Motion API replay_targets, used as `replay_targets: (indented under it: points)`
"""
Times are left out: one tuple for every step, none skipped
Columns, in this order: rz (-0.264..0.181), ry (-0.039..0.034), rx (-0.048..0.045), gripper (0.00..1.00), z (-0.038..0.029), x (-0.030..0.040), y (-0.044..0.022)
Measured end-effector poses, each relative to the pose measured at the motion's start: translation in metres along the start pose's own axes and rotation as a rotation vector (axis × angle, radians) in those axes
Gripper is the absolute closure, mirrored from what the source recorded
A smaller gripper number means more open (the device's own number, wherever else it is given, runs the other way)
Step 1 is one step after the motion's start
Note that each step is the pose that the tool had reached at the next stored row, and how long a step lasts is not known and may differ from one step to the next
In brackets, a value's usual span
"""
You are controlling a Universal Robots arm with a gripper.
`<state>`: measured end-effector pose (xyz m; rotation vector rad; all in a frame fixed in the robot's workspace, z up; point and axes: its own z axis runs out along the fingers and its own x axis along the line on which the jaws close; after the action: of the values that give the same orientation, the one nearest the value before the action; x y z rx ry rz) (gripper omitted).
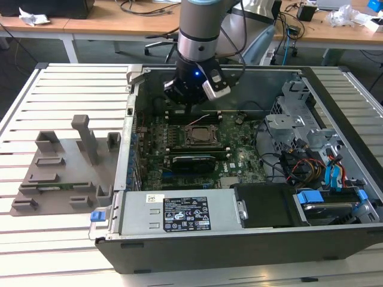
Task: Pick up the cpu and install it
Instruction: 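Install the first cpu locking lever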
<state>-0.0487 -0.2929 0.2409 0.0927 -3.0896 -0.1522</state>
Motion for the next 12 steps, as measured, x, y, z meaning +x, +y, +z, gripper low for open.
replay_targets:
  points:
    - [0.0, 0.0006, -0.0001, 0.89, 0.0017, -0.0031, -0.0003]
    - [-0.001, 0.001, -0.0001, 0.89, 0.0028, -0.005, -0.0006]
    - [-0.001, 0.0014, 0.0, 0.89, 0.0043, -0.0068, -0.0008]
    - [-0.002, 0.0017, 0.0, 0.89, 0.0058, -0.008, -0.001]
    - [-0.002, 0.0021, 0.0007, 0.89, 0.0075, -0.0094, -0.0012]
    - [-0.003, 0.0024, 0.002, 0.89, 0.0095, -0.0107, -0.0012]
    - [-0.004, 0.0027, 0.0036, 0.89, 0.0108, -0.0117, -0.0011]
    - [-0.005, 0.0031, 0.0061, 0.89, 0.0124, -0.0128, -0.001]
    - [-0.006, 0.0034, 0.0079, 0.89, 0.014, -0.0138, -0.0008]
    - [-0.009, 0.0039, 0.0103, 0.89, 0.0166, -0.0152, -0.0002]
    - [-0.017, 0.0047, 0.0121, 0.89, 0.0185, -0.016, 0.0005]
    - [-0.022, 0.0051, 0.0126, 0.89, 0.02, -0.0168, 0.0009]
